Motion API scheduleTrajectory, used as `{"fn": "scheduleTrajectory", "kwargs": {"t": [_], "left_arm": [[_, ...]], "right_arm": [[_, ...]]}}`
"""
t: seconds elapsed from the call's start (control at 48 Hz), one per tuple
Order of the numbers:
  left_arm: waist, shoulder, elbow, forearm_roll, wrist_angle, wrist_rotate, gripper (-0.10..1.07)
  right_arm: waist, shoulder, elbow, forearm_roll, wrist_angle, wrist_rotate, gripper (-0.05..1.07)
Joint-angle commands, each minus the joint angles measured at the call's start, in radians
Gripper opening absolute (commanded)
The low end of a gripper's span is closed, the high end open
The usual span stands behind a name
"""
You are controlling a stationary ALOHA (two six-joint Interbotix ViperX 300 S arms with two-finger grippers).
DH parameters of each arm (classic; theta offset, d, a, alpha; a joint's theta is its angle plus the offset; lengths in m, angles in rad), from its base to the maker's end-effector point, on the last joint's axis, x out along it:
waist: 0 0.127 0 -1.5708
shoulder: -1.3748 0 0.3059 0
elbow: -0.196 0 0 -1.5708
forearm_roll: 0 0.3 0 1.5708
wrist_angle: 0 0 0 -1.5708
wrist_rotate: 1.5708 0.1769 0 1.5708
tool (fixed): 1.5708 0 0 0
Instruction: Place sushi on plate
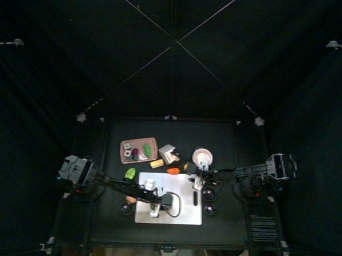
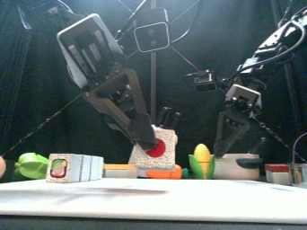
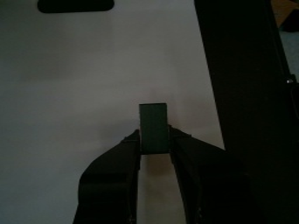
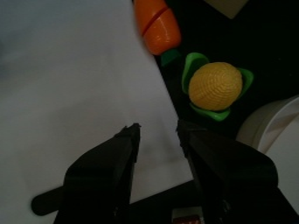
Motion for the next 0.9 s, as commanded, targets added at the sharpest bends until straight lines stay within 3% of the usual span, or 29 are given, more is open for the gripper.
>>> {"fn": "scheduleTrajectory", "kwargs": {"t": [0.0,0.146,0.354,0.562,0.75,0.875], "left_arm": [[0.023,-0.084,0.023,0.011,0.006,-0.002,0.56],[0.08,-0.206,0.12,0.015,-0.006,-0.002,0.56],[0.215,-0.38,0.291,0.017,-0.049,0.0,0.56],[0.407,-0.584,0.44,0.018,-0.072,0.0,0.56],[0.592,-0.767,0.541,0.017,-0.164,0.002,0.56],[0.684,-0.793,0.598,0.015,-0.202,0.002,0.57]], "right_arm": [[0.003,-0.014,-0.018,0.002,-0.003,0.002,0.78],[0.002,-0.015,-0.02,0.002,-0.003,0.002,0.78],[0.002,-0.014,-0.018,0.002,-0.003,0.002,0.78],[-0.002,-0.006,-0.023,0.0,-0.003,0.002,0.78],[-0.003,0.006,-0.034,-0.003,-0.003,0.0,0.78],[-0.003,0.014,-0.041,-0.003,-0.003,-0.002,0.78]]}}
